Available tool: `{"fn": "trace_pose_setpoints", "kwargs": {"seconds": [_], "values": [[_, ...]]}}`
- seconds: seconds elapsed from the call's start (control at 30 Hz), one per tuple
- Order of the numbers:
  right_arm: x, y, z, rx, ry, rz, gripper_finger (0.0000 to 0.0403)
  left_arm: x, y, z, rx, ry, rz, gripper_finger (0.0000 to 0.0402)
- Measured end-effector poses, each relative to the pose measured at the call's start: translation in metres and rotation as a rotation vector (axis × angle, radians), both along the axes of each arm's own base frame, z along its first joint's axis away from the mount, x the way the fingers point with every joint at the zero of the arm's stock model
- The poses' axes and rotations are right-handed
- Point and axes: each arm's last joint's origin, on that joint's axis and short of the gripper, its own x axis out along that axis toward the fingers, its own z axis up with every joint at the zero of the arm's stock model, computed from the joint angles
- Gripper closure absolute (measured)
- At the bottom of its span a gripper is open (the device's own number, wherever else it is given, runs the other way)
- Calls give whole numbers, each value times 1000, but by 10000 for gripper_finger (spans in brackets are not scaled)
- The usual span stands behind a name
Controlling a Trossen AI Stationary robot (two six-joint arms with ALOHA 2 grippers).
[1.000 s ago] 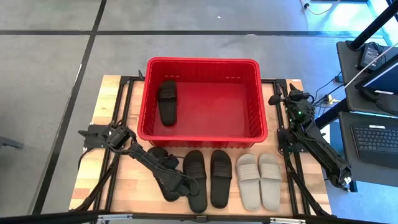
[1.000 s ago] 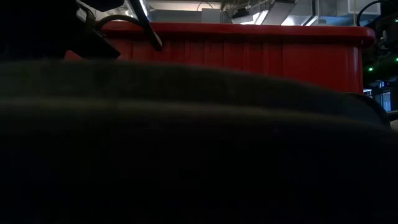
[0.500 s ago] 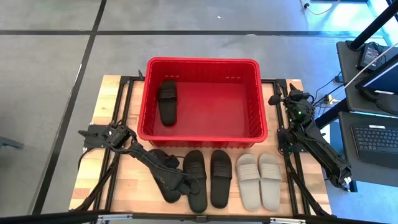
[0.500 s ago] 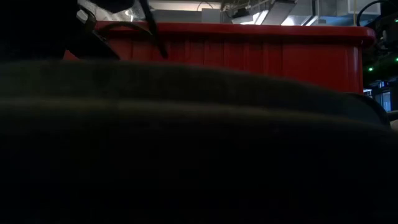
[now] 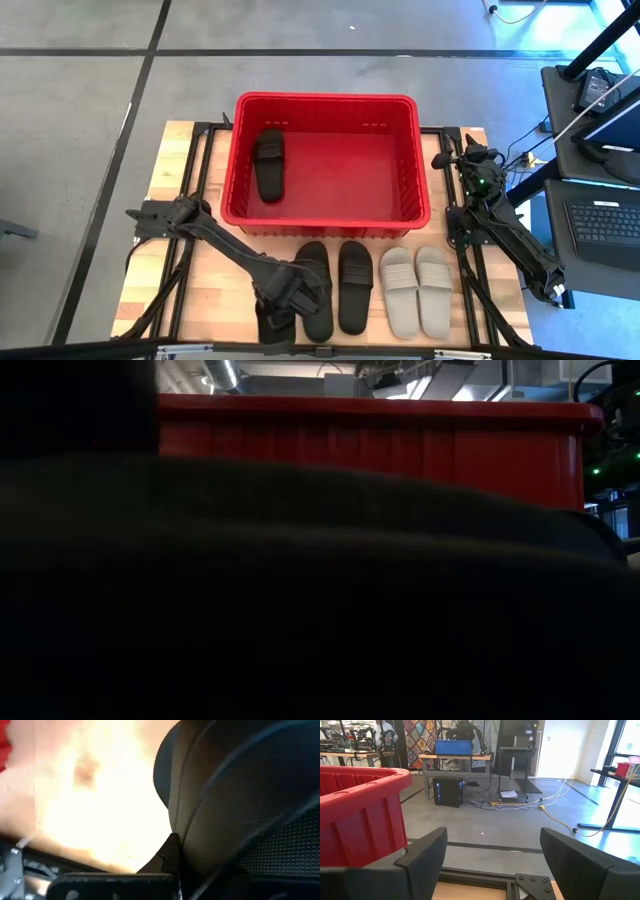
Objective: Pick and place slides into bin
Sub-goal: Put the black slide into the red bin
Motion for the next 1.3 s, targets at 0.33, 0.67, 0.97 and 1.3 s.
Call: {"fn": "trace_pose_setpoints", "kwargs": {"seconds": [0.33, 0.67, 0.97, 1.3], "values": [[0, 0, 0, 0, -3, 0, 83, -16, 29, 122, 68, -517, 64, 396], [0, 0, 0, 0, -4, 0, 83, -44, 111, 198, 485, -888, 77, 397], [0, 0, 0, 14, -101, -1, 83, -22, 192, 194, 880, -702, -53, 397], [0, 0, 0, 7, -52, -1, 83, 18, 279, 150, 1013, -412, 47, 397]]}}
